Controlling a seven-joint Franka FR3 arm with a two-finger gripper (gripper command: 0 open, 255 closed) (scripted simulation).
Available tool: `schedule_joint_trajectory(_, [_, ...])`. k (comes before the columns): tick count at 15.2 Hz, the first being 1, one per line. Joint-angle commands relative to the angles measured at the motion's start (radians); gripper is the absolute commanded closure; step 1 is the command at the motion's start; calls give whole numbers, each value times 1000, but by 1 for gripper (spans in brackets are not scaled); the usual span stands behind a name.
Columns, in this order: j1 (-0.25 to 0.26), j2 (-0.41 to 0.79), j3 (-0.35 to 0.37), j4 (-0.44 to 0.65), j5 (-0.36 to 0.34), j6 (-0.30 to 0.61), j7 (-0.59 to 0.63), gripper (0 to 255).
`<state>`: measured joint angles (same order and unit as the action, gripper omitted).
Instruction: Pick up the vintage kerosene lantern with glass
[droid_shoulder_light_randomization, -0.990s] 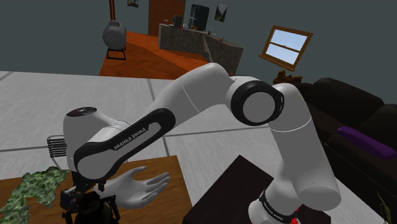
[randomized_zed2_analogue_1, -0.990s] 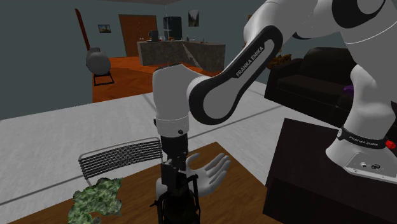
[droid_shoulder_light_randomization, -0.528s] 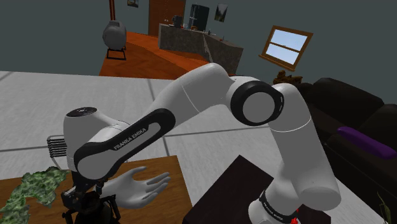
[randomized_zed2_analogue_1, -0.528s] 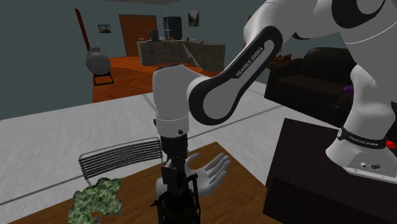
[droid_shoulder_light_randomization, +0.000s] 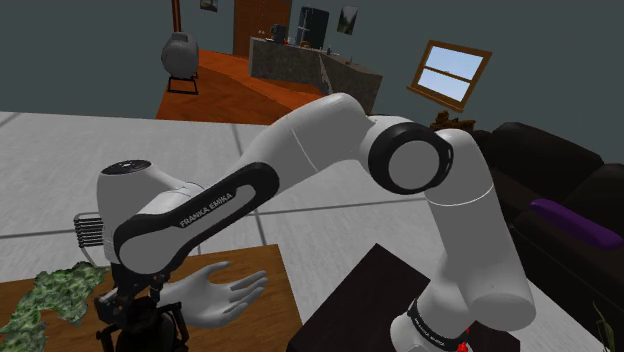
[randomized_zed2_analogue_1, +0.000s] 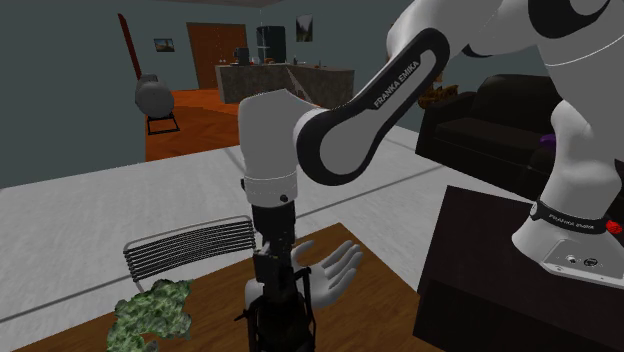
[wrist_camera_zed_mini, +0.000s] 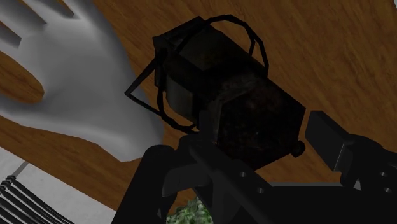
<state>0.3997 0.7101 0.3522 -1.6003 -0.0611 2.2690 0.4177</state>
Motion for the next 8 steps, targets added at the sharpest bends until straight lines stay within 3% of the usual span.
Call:
schedule_joint_trajectory(1, [-2,-18,4,4,4,-17,0,255])
schedule_joint_trajectory(8, [-11,-72,16,16,17,-81,2,255])
